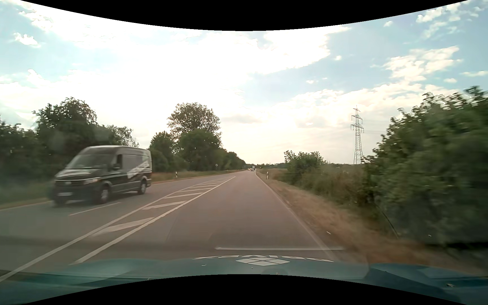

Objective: Follow the waypoints while adhering to traffic rules and regulations

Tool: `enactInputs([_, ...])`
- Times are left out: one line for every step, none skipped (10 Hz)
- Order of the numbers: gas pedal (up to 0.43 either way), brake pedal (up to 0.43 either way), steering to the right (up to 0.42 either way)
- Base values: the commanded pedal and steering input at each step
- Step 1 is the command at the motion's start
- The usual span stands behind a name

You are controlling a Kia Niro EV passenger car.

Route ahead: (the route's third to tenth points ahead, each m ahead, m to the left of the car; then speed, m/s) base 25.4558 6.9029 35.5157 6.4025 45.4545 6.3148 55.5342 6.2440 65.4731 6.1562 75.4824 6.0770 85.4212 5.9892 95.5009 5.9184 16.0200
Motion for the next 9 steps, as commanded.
enactInputs([0.209, 0.000, -0.007])
enactInputs([0.209, 0.000, -0.007])
enactInputs([0.209, 0.000, -0.007])
enactInputs([0.209, 0.000, -0.007])
enactInputs([0.209, 0.000, -0.008])
enactInputs([0.209, 0.000, -0.007])
enactInputs([0.209, 0.000, -0.007])
enactInputs([0.209, 0.000, -0.007])
enactInputs([0.209, 0.000, -0.007])
